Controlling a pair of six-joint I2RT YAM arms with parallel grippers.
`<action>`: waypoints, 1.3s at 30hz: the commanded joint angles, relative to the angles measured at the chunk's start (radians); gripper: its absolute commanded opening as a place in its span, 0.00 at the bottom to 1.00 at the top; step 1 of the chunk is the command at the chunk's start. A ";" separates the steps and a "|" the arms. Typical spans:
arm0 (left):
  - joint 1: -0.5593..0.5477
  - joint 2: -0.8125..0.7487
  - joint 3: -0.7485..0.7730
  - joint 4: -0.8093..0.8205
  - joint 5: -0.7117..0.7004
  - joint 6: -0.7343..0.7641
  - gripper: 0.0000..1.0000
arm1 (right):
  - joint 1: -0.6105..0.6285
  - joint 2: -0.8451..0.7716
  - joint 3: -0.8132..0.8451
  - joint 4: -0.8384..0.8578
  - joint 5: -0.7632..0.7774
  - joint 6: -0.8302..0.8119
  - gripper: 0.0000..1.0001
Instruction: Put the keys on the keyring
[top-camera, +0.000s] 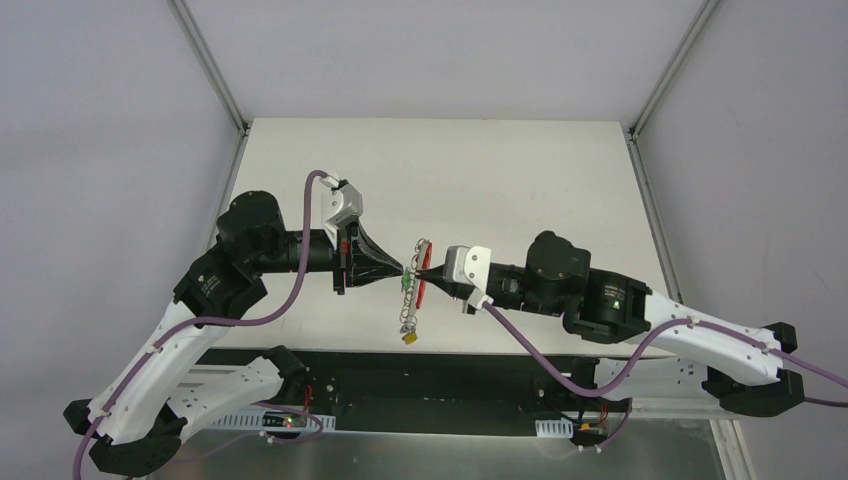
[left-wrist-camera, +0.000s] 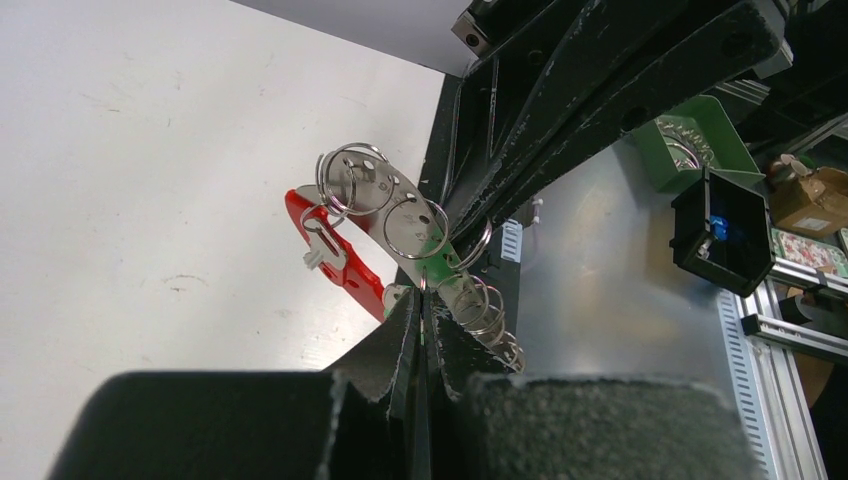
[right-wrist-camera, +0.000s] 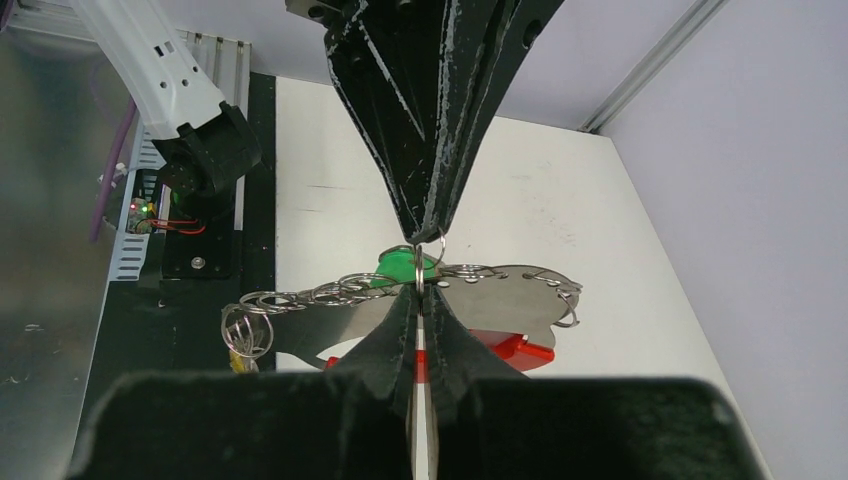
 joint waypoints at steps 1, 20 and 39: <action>0.010 -0.011 0.015 0.044 0.007 0.024 0.00 | 0.010 -0.023 0.005 0.078 -0.007 -0.018 0.00; 0.010 -0.015 0.016 0.044 0.040 0.028 0.00 | 0.016 -0.011 -0.001 0.101 0.069 -0.063 0.00; 0.010 -0.022 0.008 0.044 0.046 0.031 0.00 | 0.023 0.003 0.005 0.108 0.045 -0.070 0.00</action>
